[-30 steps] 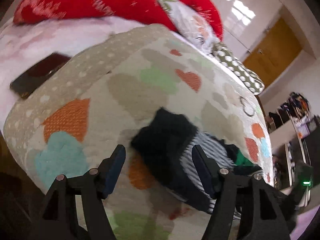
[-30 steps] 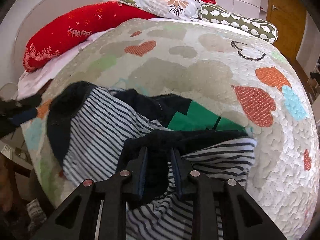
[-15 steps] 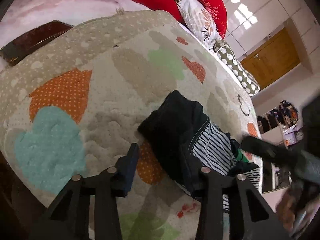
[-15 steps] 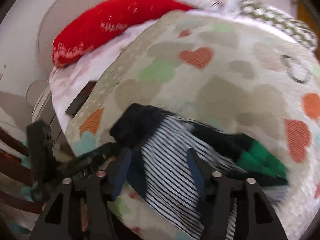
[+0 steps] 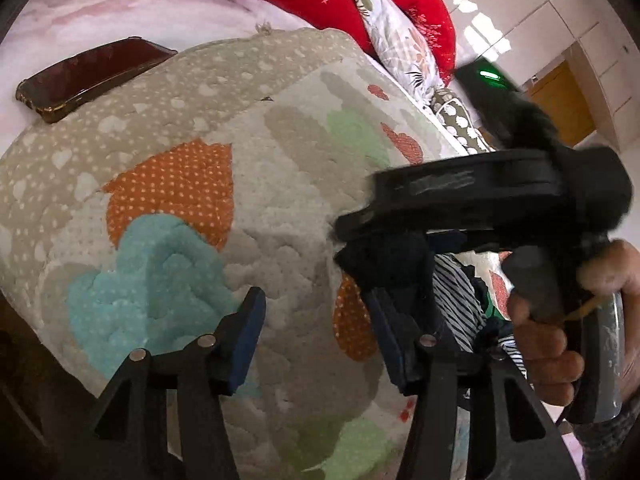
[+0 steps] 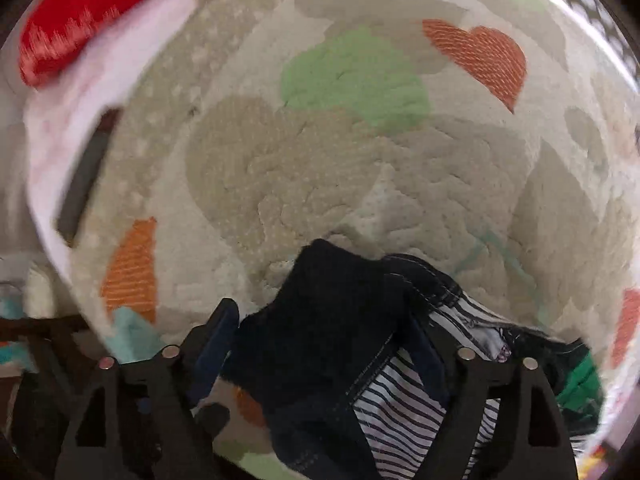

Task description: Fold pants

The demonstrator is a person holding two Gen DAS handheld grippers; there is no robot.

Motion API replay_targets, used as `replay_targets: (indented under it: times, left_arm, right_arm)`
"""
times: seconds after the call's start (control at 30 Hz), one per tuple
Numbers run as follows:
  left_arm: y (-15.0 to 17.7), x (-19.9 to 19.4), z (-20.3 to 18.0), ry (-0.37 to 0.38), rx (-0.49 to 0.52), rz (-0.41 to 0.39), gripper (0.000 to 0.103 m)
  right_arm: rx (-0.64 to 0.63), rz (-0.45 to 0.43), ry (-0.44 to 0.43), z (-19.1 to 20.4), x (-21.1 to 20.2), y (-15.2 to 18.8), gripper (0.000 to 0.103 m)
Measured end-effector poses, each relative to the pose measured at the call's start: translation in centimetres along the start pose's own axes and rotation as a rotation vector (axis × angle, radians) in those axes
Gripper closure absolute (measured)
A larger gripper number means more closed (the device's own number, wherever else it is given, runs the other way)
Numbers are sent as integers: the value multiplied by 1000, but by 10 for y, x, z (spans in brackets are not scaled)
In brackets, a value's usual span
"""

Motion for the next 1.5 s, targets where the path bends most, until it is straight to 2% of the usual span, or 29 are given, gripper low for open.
replay_targets:
  times: [0.07, 0.13, 0.2, 0.27, 0.3, 0.33, 0.4, 0.7, 0.83, 0.97, 1.1, 1.2, 1.3, 1.37, 1.4, 1.43, 1.5]
  left_arm:
    - [1, -1, -3, 14, 6, -5, 46]
    - [2, -1, -7, 35, 18, -12, 46]
    - [2, 0, -14, 39, 40, -25, 46]
    - [4, 6, -27, 55, 87, -38, 47]
    - [4, 9, -33, 75, 110, -36, 63]
    - [5, 15, -38, 84, 128, -19, 85]
    - [5, 23, -48, 93, 153, 19, 98]
    - [-4, 1, -87, 101, 211, -7, 97]
    - [-3, -2, -104, 106, 243, 3, 97]
    - [-3, -3, -130, 133, 287, 22, 97]
    - [-6, -4, -148, 185, 289, 26, 81]
    - [-8, 1, -163, 159, 313, 37, 76]
    - [-4, 16, -186, 123, 373, 69, 75]
    - [4, 31, -201, 116, 415, 106, 74]
    - [9, 41, -207, 109, 435, 131, 74]
    - [16, 49, -213, 103, 450, 157, 74]
    - [30, 63, -223, 100, 475, 199, 74]
  right_arm:
    - [-48, 13, 90, 12, 9, 2, 17]
    - [-72, 5, 139, 19, 12, 5, 20]
    - [-88, -11, 148, 20, 7, 10, 32]
    - [-87, -36, 156, 17, 0, 15, 58]
    - [-82, -49, 155, 13, -4, 18, 62]
    - [-77, -57, 133, 9, -8, 20, 65]
    - [-63, -81, 90, 3, -19, 27, 68]
    - [-47, -196, -58, -34, -72, 65, 68]
    - [-25, -249, -147, -64, -94, 82, 68]
    - [48, -288, -251, -102, -107, 88, 68]
    - [135, -332, -353, -150, -121, 109, 68]
    - [204, -352, -416, -190, -121, 126, 68]
    - [282, -369, -445, -232, -111, 139, 67]
    - [326, -384, -448, -256, -102, 145, 60]
    - [352, -401, -427, -268, -98, 149, 59]
    - [385, -418, -401, -280, -96, 153, 54]
    - [435, -459, -375, -298, -97, 162, 51]
Point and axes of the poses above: each gripper's, at about its wrist camera, not at the fingertips, and x roughly the way its jaws point, z to its left, y to its underside, the point moved 2 cm from there along x, roughly the way its jaws point, and after that the axes turned 12 degrees about x, right-handed, at the moved point
